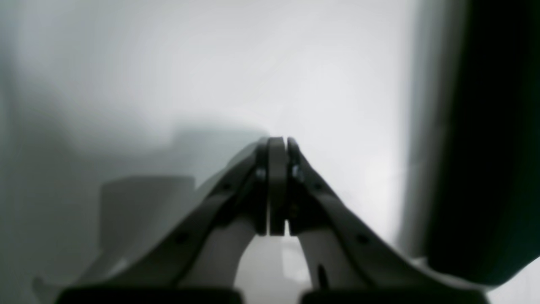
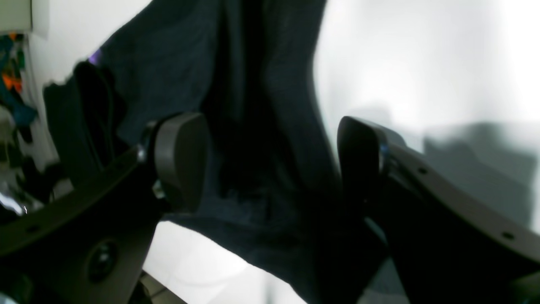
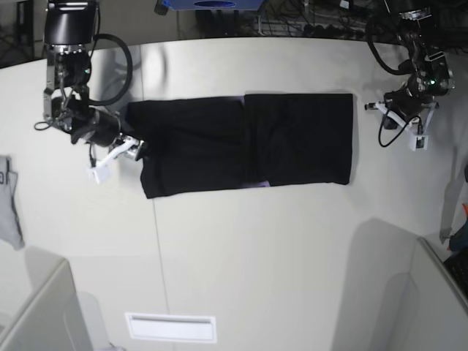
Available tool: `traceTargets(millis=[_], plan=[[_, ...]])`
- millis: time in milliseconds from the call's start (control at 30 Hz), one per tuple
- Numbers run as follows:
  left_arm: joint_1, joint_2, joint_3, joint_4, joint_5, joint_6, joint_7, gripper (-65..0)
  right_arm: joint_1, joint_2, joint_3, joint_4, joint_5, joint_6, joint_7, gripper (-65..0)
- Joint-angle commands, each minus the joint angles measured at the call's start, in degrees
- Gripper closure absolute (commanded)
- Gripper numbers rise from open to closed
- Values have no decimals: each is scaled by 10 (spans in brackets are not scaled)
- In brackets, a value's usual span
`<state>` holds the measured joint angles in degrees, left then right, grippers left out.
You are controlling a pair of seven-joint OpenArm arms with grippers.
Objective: Fold the T-shirt properly
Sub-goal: 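Grasp both ends of the folded shirt and push them together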
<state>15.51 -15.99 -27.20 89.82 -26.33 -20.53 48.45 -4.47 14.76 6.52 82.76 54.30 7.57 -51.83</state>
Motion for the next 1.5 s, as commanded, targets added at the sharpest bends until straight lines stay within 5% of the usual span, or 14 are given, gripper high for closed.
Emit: traceTargets(millis=[0,300,500,733,833,1467], plan=[[-2,-3,9,5,11,-3,-1,0,2,1,-13,7,-5,-1,-15,-443],[-27,41,90,4,47,0,-1,0,4,0,-51,6,-5,-1,16,-425],[-43,43,157,3,49,1,-1,0,27,3,-54,6,-6,-1,18,0],[-84,66,203,-29,49,1,1,0,54,20,-54,52,-7,-12,-12,0],[-97,77,233,-31,49,1,1,0,54,20,-55,97,-7,-58,-29,0],[-106,88,278,-26,49,42,2,0,65,-97,-125,232,-7,-76,-81,0]])
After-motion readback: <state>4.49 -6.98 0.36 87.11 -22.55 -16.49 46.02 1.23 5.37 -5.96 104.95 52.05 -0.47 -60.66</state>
